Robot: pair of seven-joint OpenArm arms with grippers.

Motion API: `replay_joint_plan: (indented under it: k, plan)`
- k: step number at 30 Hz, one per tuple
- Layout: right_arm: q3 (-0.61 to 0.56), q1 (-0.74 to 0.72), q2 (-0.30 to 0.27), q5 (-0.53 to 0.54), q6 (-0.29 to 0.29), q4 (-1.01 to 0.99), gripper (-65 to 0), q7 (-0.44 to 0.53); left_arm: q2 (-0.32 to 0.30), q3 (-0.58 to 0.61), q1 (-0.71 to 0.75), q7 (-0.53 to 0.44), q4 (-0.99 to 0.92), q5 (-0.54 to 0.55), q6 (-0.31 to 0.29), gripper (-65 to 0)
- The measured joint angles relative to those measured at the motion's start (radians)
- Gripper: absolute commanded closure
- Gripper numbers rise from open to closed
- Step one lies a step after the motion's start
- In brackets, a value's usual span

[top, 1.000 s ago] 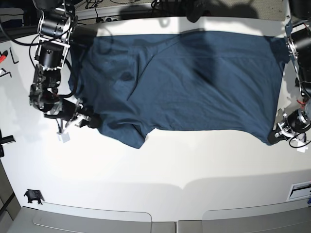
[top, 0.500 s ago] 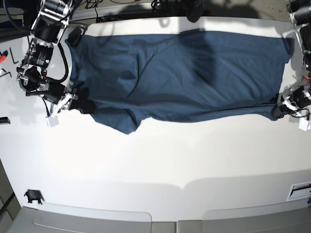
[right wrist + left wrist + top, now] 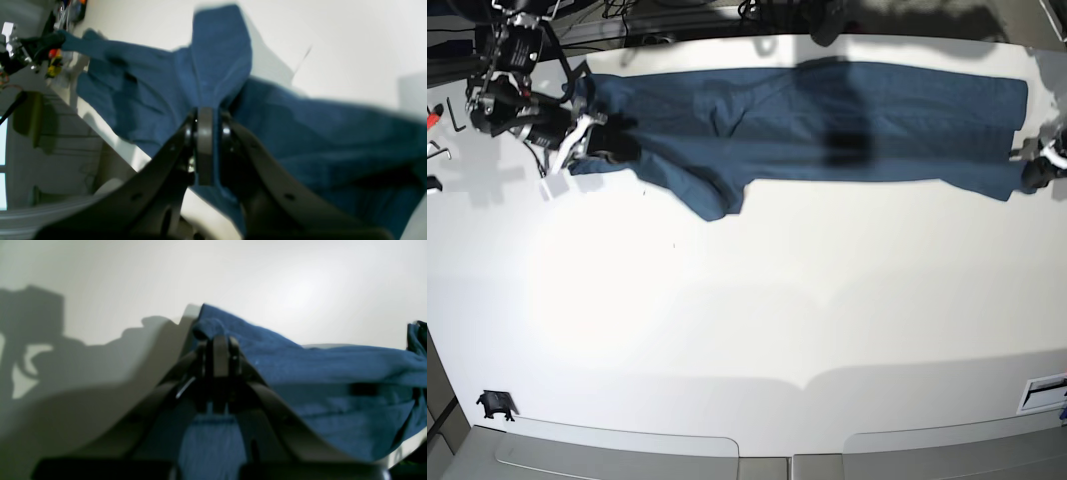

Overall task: Fold the T-shirt properly
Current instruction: 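Grasp the hem with both grippers and fold it toward the collar edge, then release the right gripper and lift it away from the folded shirt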

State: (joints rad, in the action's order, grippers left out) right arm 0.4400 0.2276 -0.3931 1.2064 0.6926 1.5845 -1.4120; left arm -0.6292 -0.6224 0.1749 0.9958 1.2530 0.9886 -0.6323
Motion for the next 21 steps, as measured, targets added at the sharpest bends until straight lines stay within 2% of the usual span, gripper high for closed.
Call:
replay_joint_plan:
  k: [10,11,12,13,15,16,21]
  plan:
    - [0.0,0.055,0.0,-0.001,0.0,0.0,0.0,0.004,0.003,-0.014,0.114,-0.004,0.005,0.003,0.0,-0.3]
    - [0.0,0.055,0.0,-0.001,0.0,0.0,0.0,0.004,0.003,-0.014,0.116,-0.004,0.005,0.003,0.0,-7.0]
    - [0.0,0.056,0.0,-0.001,0.0,0.0,-3.1,0.004,0.002,-0.014,0.116,-0.004,0.005,0.003,0.0,-12.9]
    - [0.0,0.056,-0.001,-0.001,0.0,0.0,-9.8,0.004,-0.001,-0.014,0.116,-0.004,0.006,0.01,0.0,-17.4]
    - [0.0,0.054,-0.001,-0.001,0.0,0.0,-19.9,0.006,-0.012,-0.019,0.119,0.0,0.024,0.041,-0.002,-20.3]
    - [0.0,0.049,0.0,-0.002,0.0,0.001,-21.8,0.006,-0.021,-0.033,0.119,0.002,0.045,0.048,-0.013,-20.3]
    - [0.009,-0.014,-0.004,0.006,0.0,0.038,-21.8,0.009,-0.044,-0.208,0.113,-0.006,0.204,0.056,-0.025,-20.3]
